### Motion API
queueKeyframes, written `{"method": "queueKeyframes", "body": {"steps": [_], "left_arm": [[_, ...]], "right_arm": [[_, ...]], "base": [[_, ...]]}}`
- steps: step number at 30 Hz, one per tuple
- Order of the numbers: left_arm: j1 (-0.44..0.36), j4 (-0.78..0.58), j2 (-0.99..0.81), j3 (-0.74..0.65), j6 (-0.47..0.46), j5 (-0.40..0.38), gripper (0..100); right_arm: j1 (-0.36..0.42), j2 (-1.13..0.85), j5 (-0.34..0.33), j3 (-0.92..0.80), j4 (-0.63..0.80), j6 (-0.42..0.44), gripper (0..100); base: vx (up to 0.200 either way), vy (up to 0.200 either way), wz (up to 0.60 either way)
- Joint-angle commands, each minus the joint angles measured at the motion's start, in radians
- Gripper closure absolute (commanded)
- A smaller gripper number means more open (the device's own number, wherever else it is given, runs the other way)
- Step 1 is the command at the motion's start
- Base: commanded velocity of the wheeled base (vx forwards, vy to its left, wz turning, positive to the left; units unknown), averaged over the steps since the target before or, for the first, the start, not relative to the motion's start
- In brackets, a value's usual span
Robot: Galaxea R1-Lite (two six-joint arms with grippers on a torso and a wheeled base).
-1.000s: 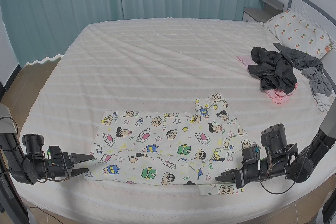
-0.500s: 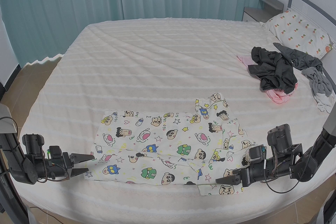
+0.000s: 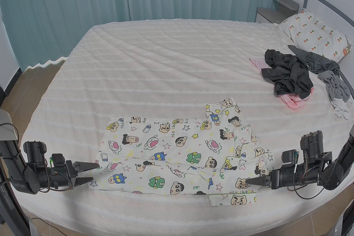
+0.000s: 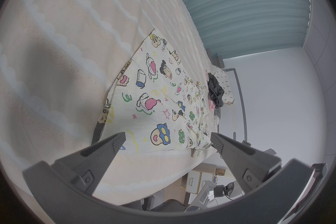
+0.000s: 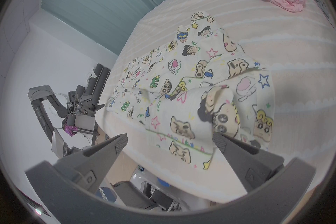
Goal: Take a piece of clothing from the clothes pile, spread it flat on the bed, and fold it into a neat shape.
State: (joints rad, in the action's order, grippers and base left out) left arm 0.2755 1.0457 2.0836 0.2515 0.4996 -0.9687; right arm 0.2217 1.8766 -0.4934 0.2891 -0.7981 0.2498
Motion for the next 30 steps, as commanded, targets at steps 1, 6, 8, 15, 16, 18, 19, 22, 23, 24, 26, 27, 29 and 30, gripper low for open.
{"method": "queueKeyframes", "body": {"steps": [1, 6, 8, 15, 16, 18, 19, 22, 23, 24, 26, 27, 29, 30], "left_arm": [[0.001, 0.000, 0.001, 0.002, 0.001, -0.001, 0], [0.001, 0.000, 0.001, 0.002, 0.001, -0.001, 0], [0.001, 0.000, 0.001, 0.002, 0.001, -0.001, 0], [0.001, 0.000, 0.007, 0.002, 0.001, 0.001, 0], [0.001, 0.000, 0.007, 0.002, 0.001, 0.001, 0], [0.001, 0.000, 0.007, 0.002, 0.001, 0.005, 0], [0.001, 0.000, 0.007, 0.002, 0.001, 0.010, 0], [0.001, 0.000, 0.007, 0.003, 0.001, 0.015, 0], [0.001, 0.000, 0.007, 0.003, 0.001, 0.015, 0], [0.001, 0.000, 0.007, 0.003, 0.001, 0.015, 0], [0.001, 0.000, 0.007, 0.003, 0.001, 0.015, 0], [0.001, 0.000, 0.007, 0.002, 0.001, 0.015, 0], [0.001, 0.000, 0.007, 0.003, 0.001, 0.015, 0], [0.001, 0.000, 0.007, 0.002, 0.001, 0.015, 0]], "right_arm": [[-0.022, 0.147, -0.007, 0.016, -0.142, 0.003, 0], [-0.021, 0.288, -0.039, 0.071, -0.250, 0.005, 0], [-0.025, 0.305, -0.056, 0.097, -0.268, 0.009, 0], [-0.025, 0.325, -0.085, 0.194, -0.268, 0.100, 0], [-0.025, 0.329, -0.083, 0.202, -0.268, 0.101, 0], [-0.030, 0.332, -0.080, 0.219, -0.259, 0.101, 100], [-0.035, 0.335, -0.077, 0.225, -0.256, 0.101, 100], [-0.044, 0.340, -0.070, 0.229, -0.256, 0.100, 100], [-0.048, 0.342, -0.065, 0.229, -0.256, 0.100, 100], [-0.059, 0.343, -0.060, 0.229, -0.256, 0.097, 100], [-0.065, 0.346, -0.060, 0.231, -0.256, 0.097, 100], [-0.073, 0.349, -0.060, 0.229, -0.256, 0.097, 100], [-0.082, 0.351, -0.060, 0.229, -0.256, 0.097, 100], [-0.085, 0.351, -0.059, 0.229, -0.256, 0.097, 100]], "base": [[0.000, 0.000, 0.00], [0.000, 0.000, 0.00], [0.000, 0.000, 0.00], [0.000, 0.000, 0.00], [0.000, 0.000, 0.00], [0.000, 0.000, 0.00], [0.000, 0.000, 0.00], [0.000, 0.000, 0.00], [0.000, 0.000, 0.00], [0.000, 0.000, 0.00], [0.000, 0.000, 0.00], [0.000, 0.000, 0.00], [0.000, 0.000, 0.00], [0.000, 0.000, 0.00]]}}
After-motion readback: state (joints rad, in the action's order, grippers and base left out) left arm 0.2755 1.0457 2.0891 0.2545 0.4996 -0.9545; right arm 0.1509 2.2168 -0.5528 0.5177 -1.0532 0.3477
